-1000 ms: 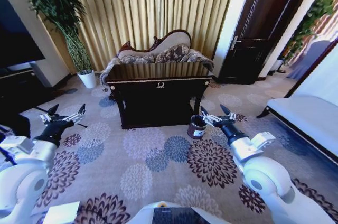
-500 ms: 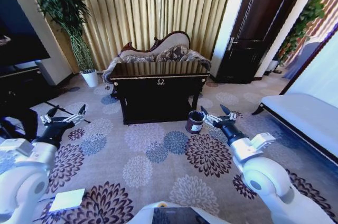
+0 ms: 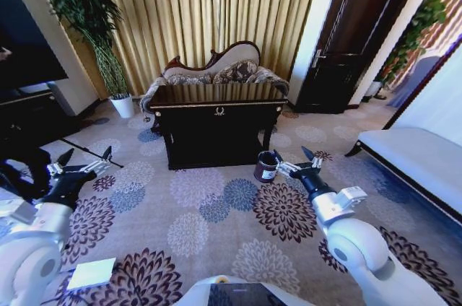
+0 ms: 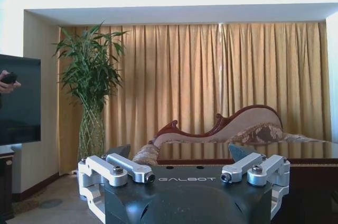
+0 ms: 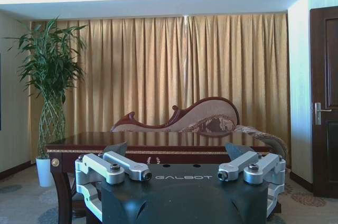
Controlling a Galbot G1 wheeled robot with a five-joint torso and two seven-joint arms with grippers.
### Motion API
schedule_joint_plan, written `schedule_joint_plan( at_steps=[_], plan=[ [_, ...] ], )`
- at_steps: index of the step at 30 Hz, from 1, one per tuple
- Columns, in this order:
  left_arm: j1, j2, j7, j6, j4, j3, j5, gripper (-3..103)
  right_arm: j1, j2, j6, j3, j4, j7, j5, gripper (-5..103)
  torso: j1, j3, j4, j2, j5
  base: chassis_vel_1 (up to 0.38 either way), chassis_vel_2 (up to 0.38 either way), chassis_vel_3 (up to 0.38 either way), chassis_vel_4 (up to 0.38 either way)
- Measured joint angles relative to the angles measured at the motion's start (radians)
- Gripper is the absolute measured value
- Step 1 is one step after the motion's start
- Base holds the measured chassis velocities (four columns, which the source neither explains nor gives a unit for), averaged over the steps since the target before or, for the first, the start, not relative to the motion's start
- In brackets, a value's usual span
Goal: Move to the front of the table and place the trash on the table into the trash bin.
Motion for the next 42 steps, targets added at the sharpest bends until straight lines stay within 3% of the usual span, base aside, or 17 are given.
schedule_joint_plan(
  at_steps=[42],
  plan=[
    [-0.009, 0.021, 0.028, 0.044, -0.002, 0.016, -0.023, 100, -0.007, -0.01, -0.048, 0.024, 0.023, 0.045, 0.039, 100, 0.0, 0.0, 0.0, 0.0, 0.0001, 0.0, 0.0, 0.0, 0.0]
  ],
)
